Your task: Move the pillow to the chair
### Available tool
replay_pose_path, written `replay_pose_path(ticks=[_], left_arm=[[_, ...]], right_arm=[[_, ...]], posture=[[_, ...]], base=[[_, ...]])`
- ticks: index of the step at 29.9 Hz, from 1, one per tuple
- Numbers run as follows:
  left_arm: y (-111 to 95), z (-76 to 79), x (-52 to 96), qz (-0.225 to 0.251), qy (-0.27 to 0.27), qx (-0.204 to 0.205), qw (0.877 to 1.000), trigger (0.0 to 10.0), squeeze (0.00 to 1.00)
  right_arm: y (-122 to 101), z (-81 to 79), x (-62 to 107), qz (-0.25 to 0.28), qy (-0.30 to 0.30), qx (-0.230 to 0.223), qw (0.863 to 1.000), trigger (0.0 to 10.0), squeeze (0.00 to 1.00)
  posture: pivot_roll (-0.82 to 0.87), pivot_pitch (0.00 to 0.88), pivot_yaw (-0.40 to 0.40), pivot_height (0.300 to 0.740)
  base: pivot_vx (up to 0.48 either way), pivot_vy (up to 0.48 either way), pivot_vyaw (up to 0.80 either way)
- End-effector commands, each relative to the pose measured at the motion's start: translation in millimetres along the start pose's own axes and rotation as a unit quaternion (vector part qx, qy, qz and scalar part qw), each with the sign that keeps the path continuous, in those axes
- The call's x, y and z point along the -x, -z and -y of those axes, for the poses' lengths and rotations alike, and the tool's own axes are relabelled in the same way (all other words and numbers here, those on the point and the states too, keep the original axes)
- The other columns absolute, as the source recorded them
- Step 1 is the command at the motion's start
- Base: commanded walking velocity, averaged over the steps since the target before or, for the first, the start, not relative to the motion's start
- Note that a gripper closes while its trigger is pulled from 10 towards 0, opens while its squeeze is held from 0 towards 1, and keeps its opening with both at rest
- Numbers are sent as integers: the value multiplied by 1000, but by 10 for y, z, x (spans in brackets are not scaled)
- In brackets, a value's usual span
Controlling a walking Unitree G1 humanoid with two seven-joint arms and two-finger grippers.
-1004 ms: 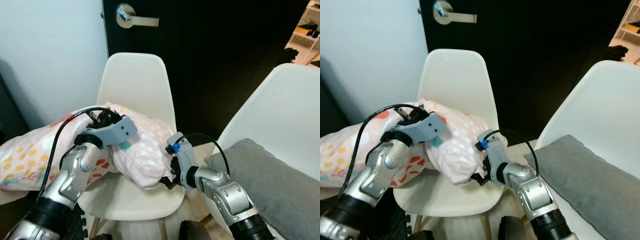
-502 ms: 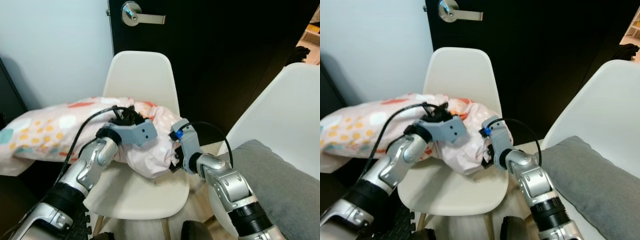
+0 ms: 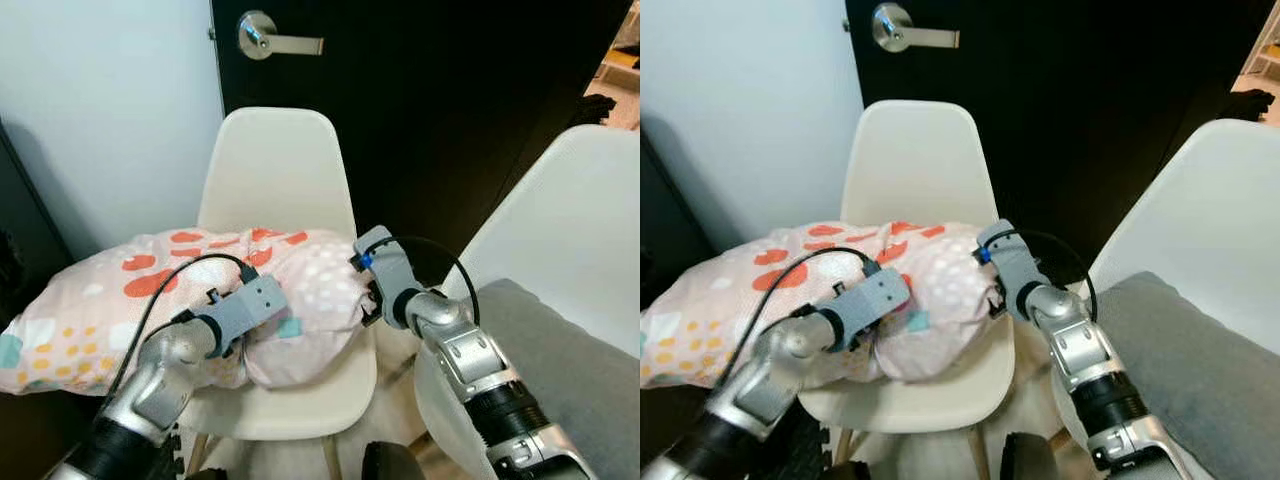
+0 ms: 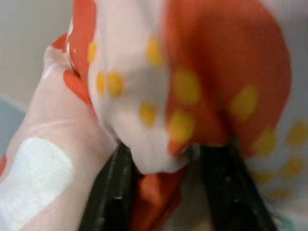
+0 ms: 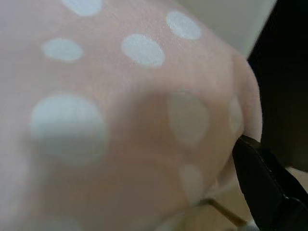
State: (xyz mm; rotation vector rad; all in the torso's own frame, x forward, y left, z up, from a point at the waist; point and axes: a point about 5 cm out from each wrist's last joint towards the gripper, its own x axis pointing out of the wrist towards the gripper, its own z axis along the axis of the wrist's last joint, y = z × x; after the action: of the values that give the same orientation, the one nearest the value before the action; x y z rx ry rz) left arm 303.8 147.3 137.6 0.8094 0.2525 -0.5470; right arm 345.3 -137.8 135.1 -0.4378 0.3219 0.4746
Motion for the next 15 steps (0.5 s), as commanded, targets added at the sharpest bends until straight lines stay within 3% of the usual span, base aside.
replay_pose_path(ticks=[1, 3, 4, 6, 7, 10, 13, 15], left_arm=[[-54, -41, 148, 17, 37, 8, 999, 10000, 1000], [-101, -80, 223, 28, 46, 4, 999, 10000, 1000], [-179, -118, 319, 53, 59, 11, 997, 10000, 1000], [-237, -137, 387, 66, 70, 18, 995, 10000, 1000], [-365, -138, 517, 107, 97, 27, 989, 10000, 1000], [-593, -162, 738, 181, 129, 50, 974, 10000, 1000], [-653, -195, 794, 203, 128, 60, 969, 10000, 1000], [-684, -257, 823, 221, 116, 77, 965, 10000, 1000]], right_arm=[[52, 52, 6, -23, -2, 15, 1000, 10000, 227], [82, 91, 15, -30, -1, 16, 999, 10000, 227], [116, 145, 34, -39, 1, 20, 999, 10000, 953], [138, 181, 44, -45, 2, 24, 999, 10000, 953], [172, 267, 67, -56, 15, 36, 998, 10000, 1000], [267, 449, 129, -96, 30, 65, 993, 10000, 1000], [307, 507, 157, -113, 28, 74, 990, 10000, 1000], [348, 589, 208, -131, 14, 104, 986, 10000, 1000]], posture=[[88, 0, -42, 542], [88, 0, -42, 542], [87, 0, -40, 542], [87, 0, -41, 542], [87, 0, -41, 542], [92, 0, -47, 542], [92, 0, -47, 542], [93, 0, -48, 542]], base=[[0, 0, 0], [0, 0, 0], [0, 0, 0], [0, 0, 0], [0, 0, 0], [0, 0, 0], [0, 0, 0], [0, 0, 0]])
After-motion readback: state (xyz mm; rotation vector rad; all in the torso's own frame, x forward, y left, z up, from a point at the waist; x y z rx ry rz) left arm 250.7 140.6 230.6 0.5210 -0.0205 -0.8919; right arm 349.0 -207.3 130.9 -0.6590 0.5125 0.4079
